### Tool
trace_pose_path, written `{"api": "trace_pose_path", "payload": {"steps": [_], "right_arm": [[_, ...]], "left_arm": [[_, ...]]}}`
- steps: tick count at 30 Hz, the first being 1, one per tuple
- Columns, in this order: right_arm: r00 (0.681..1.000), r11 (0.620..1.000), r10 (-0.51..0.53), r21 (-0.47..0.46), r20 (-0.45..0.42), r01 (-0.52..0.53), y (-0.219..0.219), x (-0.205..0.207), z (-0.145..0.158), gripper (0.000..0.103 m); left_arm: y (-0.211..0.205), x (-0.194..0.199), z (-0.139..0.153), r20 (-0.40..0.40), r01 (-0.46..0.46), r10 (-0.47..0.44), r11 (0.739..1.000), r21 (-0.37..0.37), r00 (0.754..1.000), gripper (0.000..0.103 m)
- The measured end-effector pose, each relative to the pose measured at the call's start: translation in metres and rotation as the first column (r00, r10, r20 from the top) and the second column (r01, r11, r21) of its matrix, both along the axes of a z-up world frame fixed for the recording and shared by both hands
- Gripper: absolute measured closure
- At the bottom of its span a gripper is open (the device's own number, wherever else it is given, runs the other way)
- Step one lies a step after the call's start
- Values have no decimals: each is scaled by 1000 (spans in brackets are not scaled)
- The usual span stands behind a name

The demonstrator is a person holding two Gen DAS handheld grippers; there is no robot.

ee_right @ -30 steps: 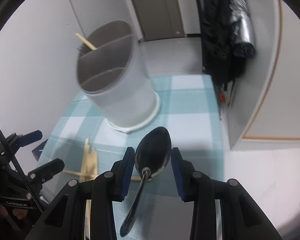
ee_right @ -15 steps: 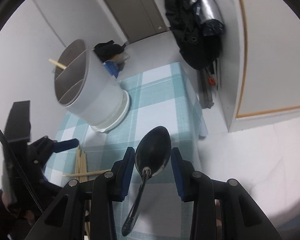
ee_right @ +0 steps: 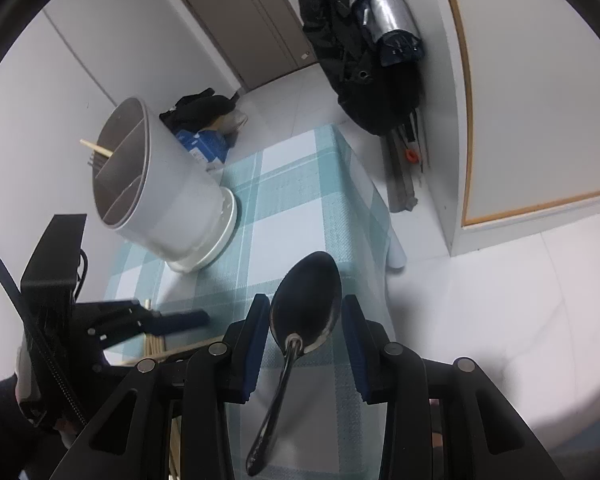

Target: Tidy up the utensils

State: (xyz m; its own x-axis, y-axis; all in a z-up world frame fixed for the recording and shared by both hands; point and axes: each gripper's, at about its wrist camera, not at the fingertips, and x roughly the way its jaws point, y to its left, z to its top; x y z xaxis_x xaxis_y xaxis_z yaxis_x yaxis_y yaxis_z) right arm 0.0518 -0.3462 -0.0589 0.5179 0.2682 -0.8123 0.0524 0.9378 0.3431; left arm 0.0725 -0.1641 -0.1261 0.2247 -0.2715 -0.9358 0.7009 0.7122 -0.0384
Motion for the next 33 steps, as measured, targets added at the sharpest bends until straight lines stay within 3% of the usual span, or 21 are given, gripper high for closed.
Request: {"api": "trace_pose_path", "payload": {"steps": [4,11,15,21,25,32,33], "right_arm": [[1000,1000,-4,-2,-7,4,1,2,-2,68],[1000,1000,5,-8,-1,-5,7,4,-2,68],[1000,1000,12,-17,6,-12,11,4,-1,68],[999,999,29,-22,40,-28,20,4,7,68],[993,996,70,-53,98,-65,36,1,16,68],[971,985,144,-124,190,-122,65,-7,30,68],[968,983,151,-133,200,-126,68,-9,31,81]], "left_arm": [[-1,11,0,-35,-40,40,999,-4,999,98],[8,19,2,-68,-142,140,989,-38,988,100],[29,18,13,-73,-237,229,965,-116,971,100],[59,1,54,23,-336,357,897,-289,934,100],[82,-6,77,75,-404,465,828,-390,882,100],[115,-16,100,115,-468,580,745,-475,806,100],[118,-18,100,116,-471,588,737,-484,800,100]]}}
